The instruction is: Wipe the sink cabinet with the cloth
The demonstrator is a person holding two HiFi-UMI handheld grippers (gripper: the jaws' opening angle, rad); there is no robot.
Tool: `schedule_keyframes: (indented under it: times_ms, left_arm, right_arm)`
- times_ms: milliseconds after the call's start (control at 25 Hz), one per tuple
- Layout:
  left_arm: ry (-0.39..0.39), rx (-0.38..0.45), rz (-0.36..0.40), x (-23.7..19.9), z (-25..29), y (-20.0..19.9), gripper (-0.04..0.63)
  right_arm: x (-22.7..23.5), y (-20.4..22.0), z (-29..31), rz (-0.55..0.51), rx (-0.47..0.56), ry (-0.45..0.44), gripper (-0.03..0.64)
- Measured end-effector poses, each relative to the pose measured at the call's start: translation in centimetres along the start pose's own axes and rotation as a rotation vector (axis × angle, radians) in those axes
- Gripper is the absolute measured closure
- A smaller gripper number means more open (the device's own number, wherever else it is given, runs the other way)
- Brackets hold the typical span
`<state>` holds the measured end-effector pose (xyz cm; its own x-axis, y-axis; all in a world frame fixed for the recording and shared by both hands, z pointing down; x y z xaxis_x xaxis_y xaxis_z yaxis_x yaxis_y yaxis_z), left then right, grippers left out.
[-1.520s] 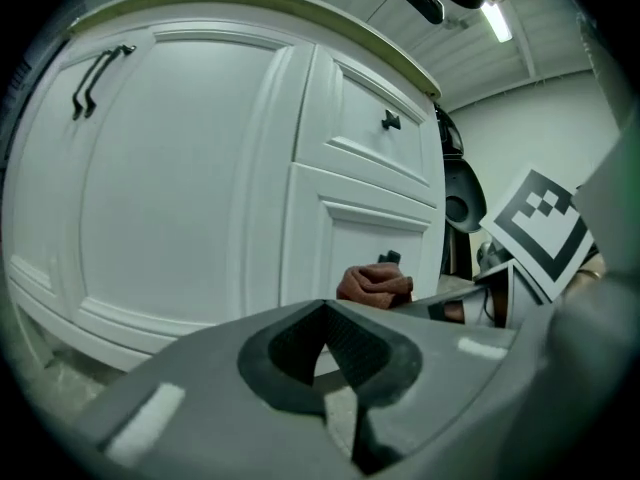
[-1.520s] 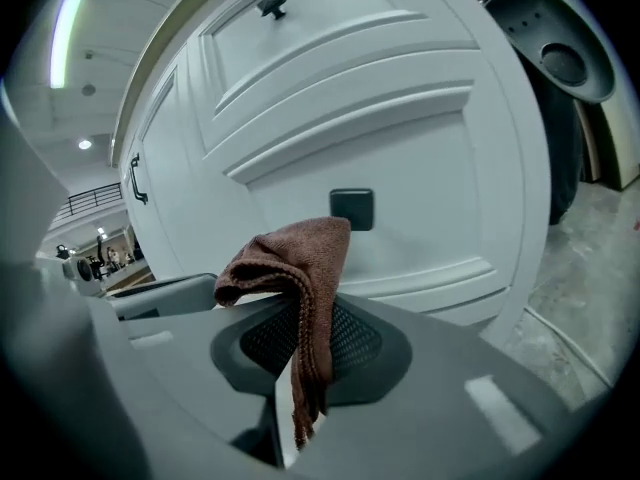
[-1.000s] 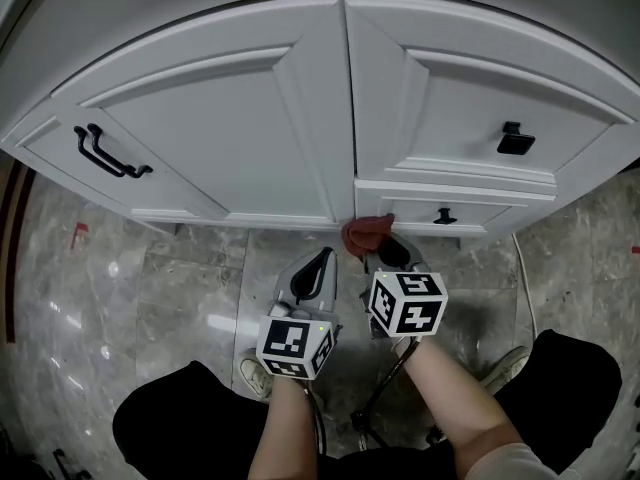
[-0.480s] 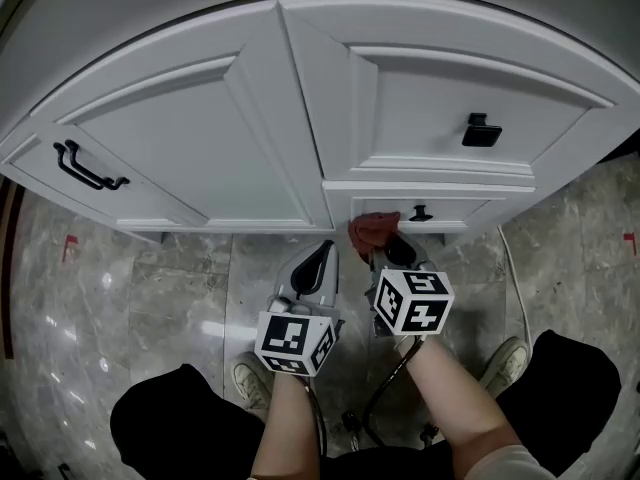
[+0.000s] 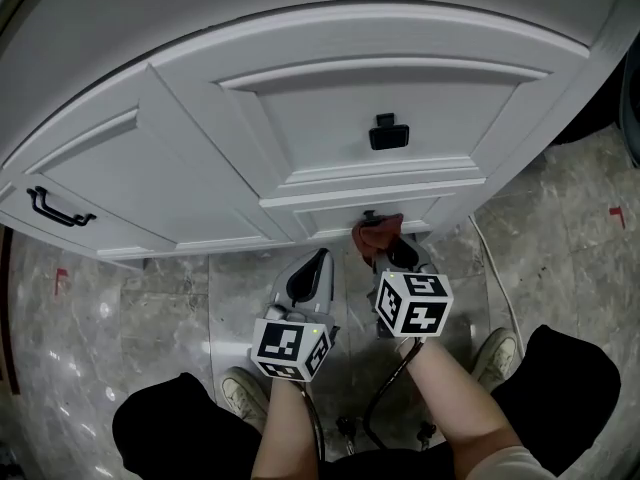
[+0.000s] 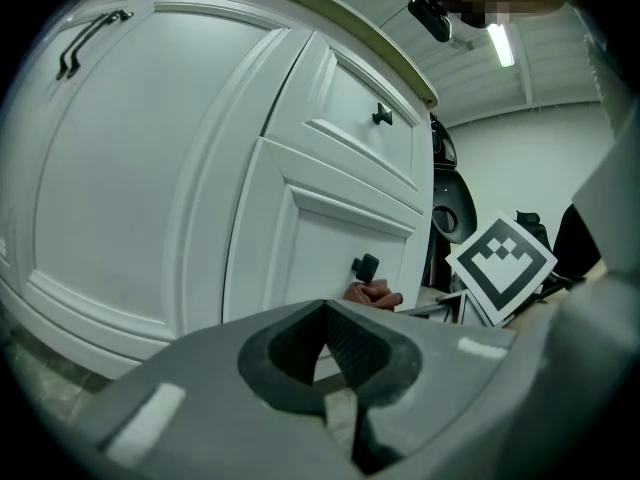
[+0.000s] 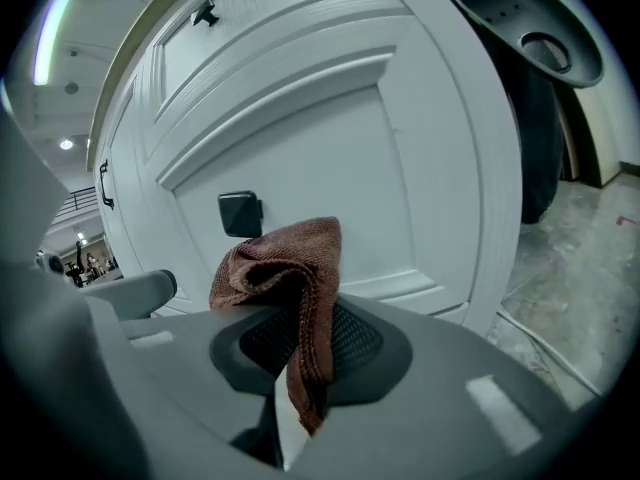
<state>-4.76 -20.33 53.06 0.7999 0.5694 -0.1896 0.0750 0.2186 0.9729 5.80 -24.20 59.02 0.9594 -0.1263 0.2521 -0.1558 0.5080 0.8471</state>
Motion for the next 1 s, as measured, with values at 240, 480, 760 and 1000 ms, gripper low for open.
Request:
schedule_keyframes:
  times_ms: [240,480,760,1000]
  left_arm:
    - [0.023,0.008,-0.006,1.9,2.2,0.0,0.595]
    - [0.071,-0.013,0.005,4.6,4.7,0.7,0.595]
    - [0.086,-0.032,0.016,5.7,4.8,1.1,0.595]
    - [0.067,-0.003,0.035,5.6,3.3,-0.9,0.595]
  right_arm:
    - [3.5,-0.6,-0.8,0.007,0.003,0.049,0.525]
    - [8.0,-1.3,-1.7,0.011,0.018,0.112,0.525]
    - [11.6,-1.0,-2.7,0.024,0.017,0.233,0.528]
    - [9.1,-1.8,-4.6,0.024,0.026,0.108,0.528]
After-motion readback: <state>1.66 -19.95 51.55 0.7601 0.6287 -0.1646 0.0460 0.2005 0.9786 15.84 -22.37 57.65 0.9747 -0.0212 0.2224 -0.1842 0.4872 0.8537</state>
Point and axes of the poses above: the fingertips, and each gripper's own axes: z forward along the fingers, x to its right, y out of its underside, the point moved 1 cm from there along -z, backward along the fingers, and after that the axes turned 7 degrees about y, right-handed, at the moved point
